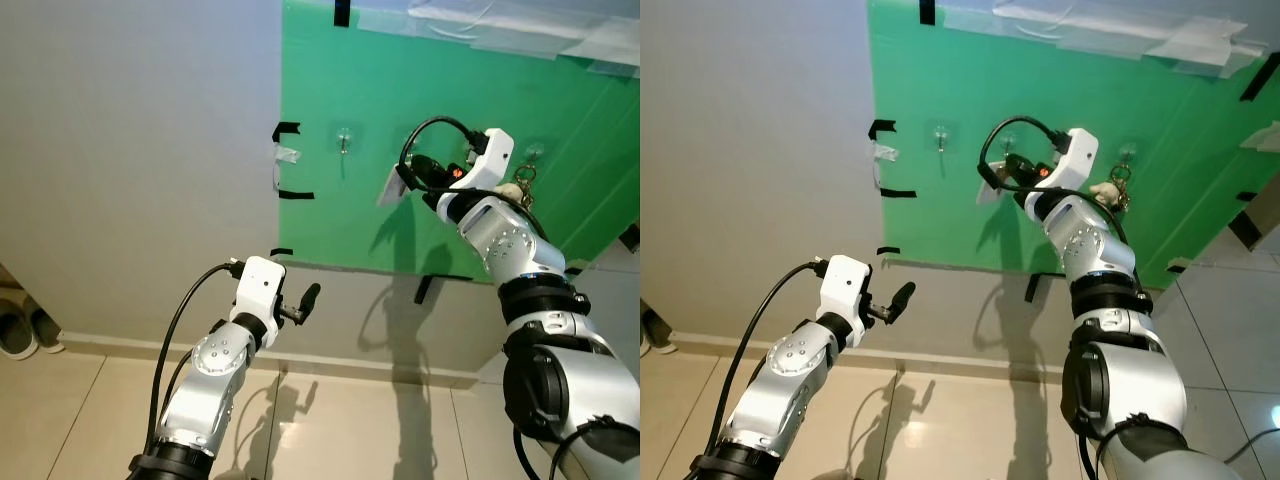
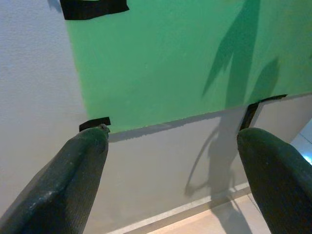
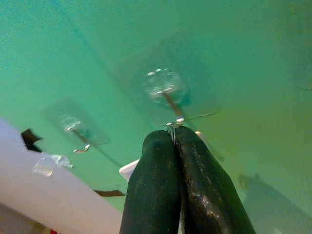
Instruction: Hang keys on a hook
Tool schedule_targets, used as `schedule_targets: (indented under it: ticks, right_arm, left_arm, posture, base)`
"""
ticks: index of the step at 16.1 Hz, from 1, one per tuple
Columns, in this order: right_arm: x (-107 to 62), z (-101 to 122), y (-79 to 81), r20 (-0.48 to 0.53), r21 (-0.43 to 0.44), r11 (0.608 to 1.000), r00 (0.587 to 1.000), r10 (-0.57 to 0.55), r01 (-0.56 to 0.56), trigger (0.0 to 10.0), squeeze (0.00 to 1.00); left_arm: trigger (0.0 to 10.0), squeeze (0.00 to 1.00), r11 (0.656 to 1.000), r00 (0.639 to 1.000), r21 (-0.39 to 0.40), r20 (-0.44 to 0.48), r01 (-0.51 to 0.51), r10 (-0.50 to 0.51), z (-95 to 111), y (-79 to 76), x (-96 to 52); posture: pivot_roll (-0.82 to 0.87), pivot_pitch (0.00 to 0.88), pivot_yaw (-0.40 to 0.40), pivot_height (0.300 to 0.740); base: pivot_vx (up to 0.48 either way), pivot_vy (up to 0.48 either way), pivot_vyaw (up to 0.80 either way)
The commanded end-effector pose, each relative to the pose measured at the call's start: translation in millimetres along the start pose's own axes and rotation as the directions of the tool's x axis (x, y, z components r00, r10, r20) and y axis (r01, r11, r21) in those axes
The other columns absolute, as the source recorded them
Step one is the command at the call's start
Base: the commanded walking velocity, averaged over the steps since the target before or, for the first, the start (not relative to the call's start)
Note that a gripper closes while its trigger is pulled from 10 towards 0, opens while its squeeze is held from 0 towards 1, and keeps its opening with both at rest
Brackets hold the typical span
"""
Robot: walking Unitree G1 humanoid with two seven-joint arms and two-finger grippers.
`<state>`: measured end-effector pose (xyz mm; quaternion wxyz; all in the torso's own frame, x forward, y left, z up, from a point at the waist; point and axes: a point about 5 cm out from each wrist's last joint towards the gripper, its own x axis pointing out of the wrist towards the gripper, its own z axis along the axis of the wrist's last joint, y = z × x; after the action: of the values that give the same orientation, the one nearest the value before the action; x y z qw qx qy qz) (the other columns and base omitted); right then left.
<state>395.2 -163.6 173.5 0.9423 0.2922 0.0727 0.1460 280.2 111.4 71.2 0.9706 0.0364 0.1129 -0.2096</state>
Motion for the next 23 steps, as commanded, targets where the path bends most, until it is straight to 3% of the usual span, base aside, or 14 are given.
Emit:
schedule_targets:
  ticks: [1, 10, 19, 21, 23]
  right_arm:
    - [2.3, 15.1, 3.7, 0.05, 0.022, 1.0, 0.999, -0.002, 0.001, 10.0, 0.0]
    - [7.9, 12.8, 7.6, 0.017, 0.17, 0.985, 1.0, 0.012, -0.014, 10.0, 0.0]
    - [8.2, 6.8, 5.1, -0.029, 0.235, 0.972, 1.0, 0.007, 0.0, 10.0, 0.0]
    - [8.0, 8.6, 2.6, -0.017, 0.227, 0.974, 1.0, -0.021, 0.024, 10.0, 0.0]
    - [6.0, 16.7, -5.1, 0.04, 0.088, 0.991, 0.994, -0.106, 0.102, 10.0, 0.0]
  left_arm:
    - [10.0, 0.0, 1.0, 1.0, 0.004, 0.011, 0.018, -0.018, 5.6, -3.2, 3.0]
    - [10.0, 0.0, 1.0, 1.0, -0.001, 0.01, 0.017, -0.017, 5.3, -6.1, 3.0]
    - [10.0, 0.0, 1.0, 1.0, -0.004, 0.005, 0.02, -0.02, 4.1, -8.5, 4.2]
    - [10.0, 0.0, 1.0, 1.0, -0.004, 0.005, 0.021, -0.021, 4.0, -9.9, 4.3]
    - [10.0, 0.0, 1.0, 1.0, -0.004, 0.005, 0.019, -0.019, 4.0, -9.8, 4.3]
  posture:
    - [0.02, 0.0, -0.065, 0.74]
    - [0.03, 0.0, -0.075, 0.74]
    - [0.02, 0.0, -0.077, 0.74]
    - [0.02, 0.0, -0.079, 0.74]
    - [0.02, 0.0, -0.081, 0.74]
  base:
    - [0.0, 0.0, 0.0]
    - [0.0, 0.0, 0.0]
    - [0.0, 0.0, 0.0]
    - [0.0, 0.0, 0.0]
    - [0.0, 0.0, 0.0]
